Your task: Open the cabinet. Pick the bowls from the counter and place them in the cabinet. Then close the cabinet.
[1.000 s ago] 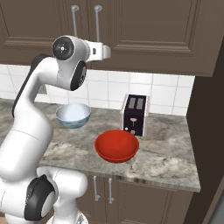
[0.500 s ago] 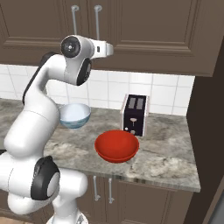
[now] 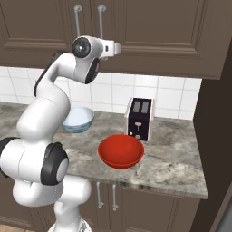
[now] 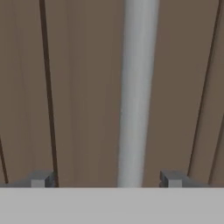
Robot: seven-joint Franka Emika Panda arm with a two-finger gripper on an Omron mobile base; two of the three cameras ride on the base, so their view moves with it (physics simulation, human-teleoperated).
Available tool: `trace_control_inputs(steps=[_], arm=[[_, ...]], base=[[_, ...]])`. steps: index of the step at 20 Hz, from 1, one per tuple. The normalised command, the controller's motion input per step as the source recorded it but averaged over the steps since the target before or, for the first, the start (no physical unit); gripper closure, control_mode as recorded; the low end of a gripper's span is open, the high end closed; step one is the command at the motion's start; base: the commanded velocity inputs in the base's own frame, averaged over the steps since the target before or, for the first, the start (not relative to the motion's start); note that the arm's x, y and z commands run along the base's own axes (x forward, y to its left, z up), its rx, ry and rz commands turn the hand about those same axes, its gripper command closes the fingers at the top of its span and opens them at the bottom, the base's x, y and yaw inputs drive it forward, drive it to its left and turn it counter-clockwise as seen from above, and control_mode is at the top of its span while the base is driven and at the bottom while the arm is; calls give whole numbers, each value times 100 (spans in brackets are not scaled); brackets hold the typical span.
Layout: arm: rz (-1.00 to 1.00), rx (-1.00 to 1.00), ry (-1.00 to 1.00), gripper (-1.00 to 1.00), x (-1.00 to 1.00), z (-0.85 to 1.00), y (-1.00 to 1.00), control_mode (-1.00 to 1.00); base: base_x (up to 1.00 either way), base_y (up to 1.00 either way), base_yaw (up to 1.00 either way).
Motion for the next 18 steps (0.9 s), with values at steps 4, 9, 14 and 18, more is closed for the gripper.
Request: trace_control_inputs(steps=[4, 9, 14, 18], arm=[[0, 3, -8, -100, 66, -18, -39, -100], [0, 6, -9, -100, 56, -18, -72, -100], [-1, 7, -2, -100, 49, -14, -100, -100], [-3, 10, 0, 100, 65, -2, -100, -100]], base=[[0, 0, 0], [0, 0, 0], [0, 0, 0], [0, 0, 0]])
